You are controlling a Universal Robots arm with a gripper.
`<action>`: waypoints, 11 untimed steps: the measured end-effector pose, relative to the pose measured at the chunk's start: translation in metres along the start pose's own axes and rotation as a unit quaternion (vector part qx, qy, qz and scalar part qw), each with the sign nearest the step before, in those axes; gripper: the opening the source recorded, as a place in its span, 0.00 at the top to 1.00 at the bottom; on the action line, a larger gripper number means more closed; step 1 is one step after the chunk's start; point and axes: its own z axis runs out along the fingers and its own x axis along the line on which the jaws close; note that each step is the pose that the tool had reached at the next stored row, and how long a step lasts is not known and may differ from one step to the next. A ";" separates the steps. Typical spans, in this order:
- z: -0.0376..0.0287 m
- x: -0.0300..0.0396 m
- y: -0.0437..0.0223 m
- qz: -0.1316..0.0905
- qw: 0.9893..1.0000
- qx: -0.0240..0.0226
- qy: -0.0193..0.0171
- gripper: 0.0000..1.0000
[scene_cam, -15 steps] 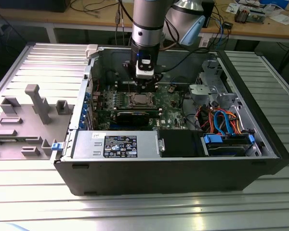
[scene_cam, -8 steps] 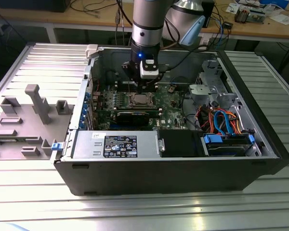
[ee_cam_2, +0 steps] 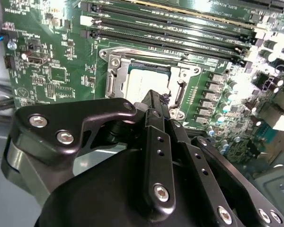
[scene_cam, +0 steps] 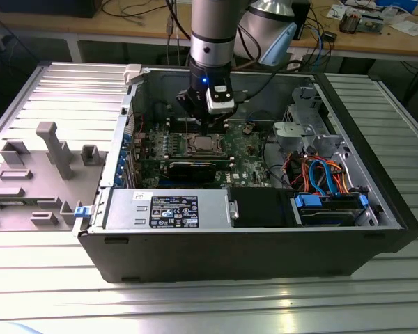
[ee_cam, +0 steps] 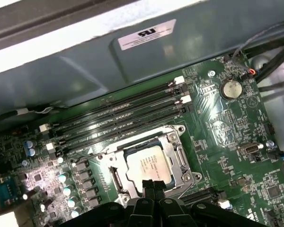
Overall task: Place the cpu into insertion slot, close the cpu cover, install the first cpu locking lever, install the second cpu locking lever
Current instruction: 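Install the first cpu locking lever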
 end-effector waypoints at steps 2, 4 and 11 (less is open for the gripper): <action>-0.0034 0.0000 0.0000 -0.010 1.000 0.000 0.000 0.89; -0.0056 0.0000 0.0001 -0.020 1.000 0.000 0.000 0.89; -0.0057 0.0001 0.0000 -0.080 0.997 0.000 0.000 0.89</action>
